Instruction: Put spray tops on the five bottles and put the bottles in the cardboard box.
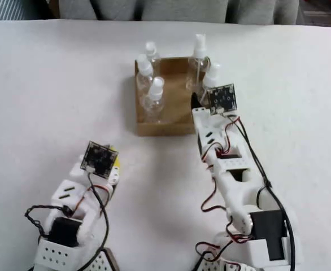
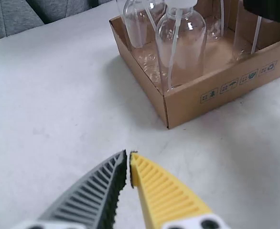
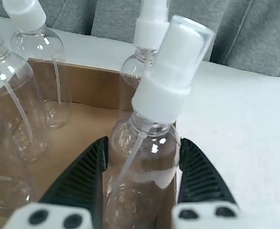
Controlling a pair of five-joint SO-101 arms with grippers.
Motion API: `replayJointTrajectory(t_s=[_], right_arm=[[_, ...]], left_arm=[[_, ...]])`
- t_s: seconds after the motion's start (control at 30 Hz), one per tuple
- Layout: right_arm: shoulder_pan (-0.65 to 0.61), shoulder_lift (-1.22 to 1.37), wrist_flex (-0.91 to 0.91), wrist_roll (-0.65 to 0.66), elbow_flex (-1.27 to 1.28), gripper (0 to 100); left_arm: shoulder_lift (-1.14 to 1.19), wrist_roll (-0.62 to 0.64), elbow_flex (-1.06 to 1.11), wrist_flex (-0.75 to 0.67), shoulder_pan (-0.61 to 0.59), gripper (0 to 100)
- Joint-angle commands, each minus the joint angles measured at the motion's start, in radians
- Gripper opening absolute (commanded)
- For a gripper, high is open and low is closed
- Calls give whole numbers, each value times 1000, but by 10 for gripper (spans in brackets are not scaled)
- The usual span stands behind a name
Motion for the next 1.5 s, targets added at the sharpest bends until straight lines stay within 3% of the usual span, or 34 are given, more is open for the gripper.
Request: replayJointTrajectory(t_s=[0.0,0.27,0.47,0.67,0.97,1.37,1.47], right_arm=[[4,2,-25,9,-41,17],[4,-5,-24,5,-17,19],[2,-5,-24,3,2,134],[-7,-7,-24,3,3,125],[-7,-7,-21,3,5,205],[-7,-7,-22,11,5,200],[-2,-7,-25,11,5,142]], left_arm=[[-18,-5,-3,3,-8,23],[-18,-5,-3,3,-8,23],[-18,-5,-3,3,-8,23],[-18,-5,-3,3,-8,23],[-18,-5,-3,3,-8,23],[-18,-5,-3,3,-8,23],[-18,-5,-3,3,-8,23]])
